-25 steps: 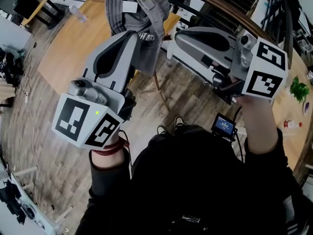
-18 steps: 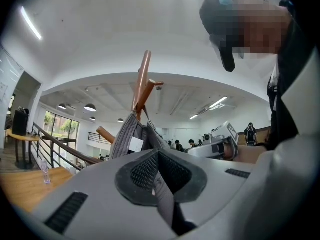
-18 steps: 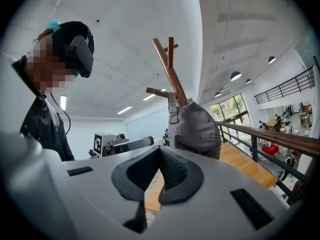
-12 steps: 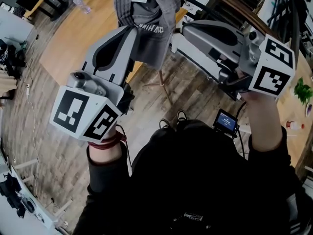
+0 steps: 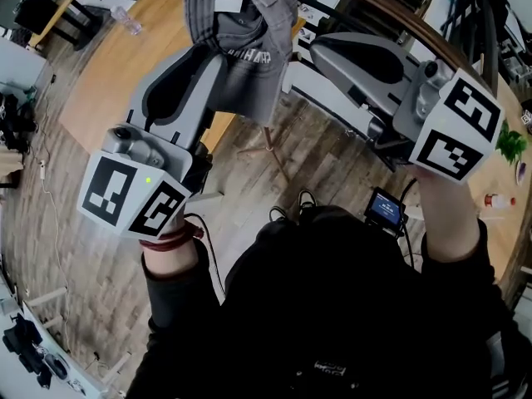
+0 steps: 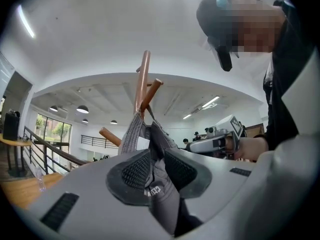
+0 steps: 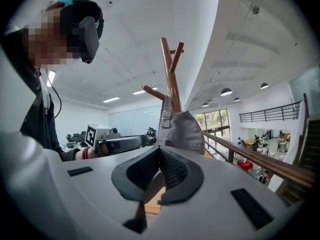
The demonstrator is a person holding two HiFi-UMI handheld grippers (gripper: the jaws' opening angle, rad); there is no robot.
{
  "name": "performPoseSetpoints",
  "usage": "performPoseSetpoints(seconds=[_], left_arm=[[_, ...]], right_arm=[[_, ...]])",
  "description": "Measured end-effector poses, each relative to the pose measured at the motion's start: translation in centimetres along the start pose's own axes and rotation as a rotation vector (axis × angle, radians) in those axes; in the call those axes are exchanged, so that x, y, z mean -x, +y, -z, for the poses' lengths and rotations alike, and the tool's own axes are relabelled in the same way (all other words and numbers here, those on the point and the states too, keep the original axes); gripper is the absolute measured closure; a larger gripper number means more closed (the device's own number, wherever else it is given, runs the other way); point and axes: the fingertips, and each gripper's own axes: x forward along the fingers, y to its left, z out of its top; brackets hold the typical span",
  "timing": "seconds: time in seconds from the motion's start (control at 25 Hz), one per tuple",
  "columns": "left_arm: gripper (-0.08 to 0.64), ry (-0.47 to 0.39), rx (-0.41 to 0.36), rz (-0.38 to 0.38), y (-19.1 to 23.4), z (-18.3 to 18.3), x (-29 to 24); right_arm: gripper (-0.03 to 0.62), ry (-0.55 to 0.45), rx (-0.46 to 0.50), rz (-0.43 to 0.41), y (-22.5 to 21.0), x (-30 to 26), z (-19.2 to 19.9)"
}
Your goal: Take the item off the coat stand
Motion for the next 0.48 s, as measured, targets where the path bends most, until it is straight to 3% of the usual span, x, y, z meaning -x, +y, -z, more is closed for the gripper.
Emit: performPoseSetpoints(seconds=[0.12, 0.48], left_arm=[[0.437, 0.006, -0.007, 0.010, 0.6, 0.4, -0.2], [0.400, 0.010, 0.009, 0.029, 1.7, 1.2, -0.4]], right_arm=[[0.575, -0.002, 0.008, 0.031, -0.2, 0.1, -0.1], [0.552, -0.016, -0.017, 0.090, -0.8, 0.2, -0.2]])
